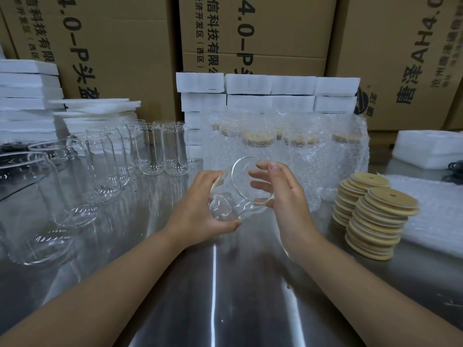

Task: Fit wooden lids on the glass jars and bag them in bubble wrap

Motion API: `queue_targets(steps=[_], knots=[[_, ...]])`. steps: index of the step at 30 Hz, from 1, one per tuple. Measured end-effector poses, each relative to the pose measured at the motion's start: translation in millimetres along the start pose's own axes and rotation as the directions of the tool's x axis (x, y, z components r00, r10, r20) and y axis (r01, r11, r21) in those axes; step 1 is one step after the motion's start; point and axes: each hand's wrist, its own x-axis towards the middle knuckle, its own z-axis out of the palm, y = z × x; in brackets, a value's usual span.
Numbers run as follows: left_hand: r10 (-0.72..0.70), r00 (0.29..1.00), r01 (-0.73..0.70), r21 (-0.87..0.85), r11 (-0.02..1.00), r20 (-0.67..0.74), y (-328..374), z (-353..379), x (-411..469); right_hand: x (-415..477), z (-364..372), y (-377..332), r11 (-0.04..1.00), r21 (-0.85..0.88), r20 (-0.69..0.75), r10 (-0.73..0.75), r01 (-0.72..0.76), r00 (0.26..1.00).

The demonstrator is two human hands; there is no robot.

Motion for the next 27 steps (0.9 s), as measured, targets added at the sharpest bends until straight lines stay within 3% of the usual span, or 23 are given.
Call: queue_targets(steps=[3,5,9,12,16,18,21,27], knots=[[-0.070,0.998,0.071,-0.070,0.995,0.004,8,1,0,1,-1,-2,0.999,0.039,-0.032,0.025,-0.024,0.999],[-0.206,0.978,0.194,-0.223,0.955,-0.031,16,4,1,-1,0,-1,1.000,0.022,-0.035,0.014,-0.013,0.999],[-0.512,0.857,0.429,-0.640,0.637,0.065,18,5,7,-5,3,4,0.998,-0.050,0.038,-0.024,0.026,0.999],[-0.608,0.771,0.520,-0.739,0.428,0.191,15,3,9,-8,4,5,0.986,-0.136,0.121,-0.079,0.096,0.989],[-0.541,0.752,0.537,-0.826,0.172,0.376,14,-2,11,-12,4,7,0.958,-0.243,0.206,-0.102,0.152,0.973],[-0.537,0.710,0.543,-0.840,0.006,0.455,17,-5,12,-13,3,10,0.943,-0.283,0.233,-0.107,0.173,0.967],[-0.537,0.649,0.547,-0.821,-0.163,0.539,18,-8,14,-16,3,12,0.910,-0.352,0.278,-0.124,0.221,0.952],[-0.372,0.716,0.540,-0.806,-0.240,0.591,26,-4,13,-14,3,14,0.898,-0.362,0.283,-0.151,0.251,0.947]])
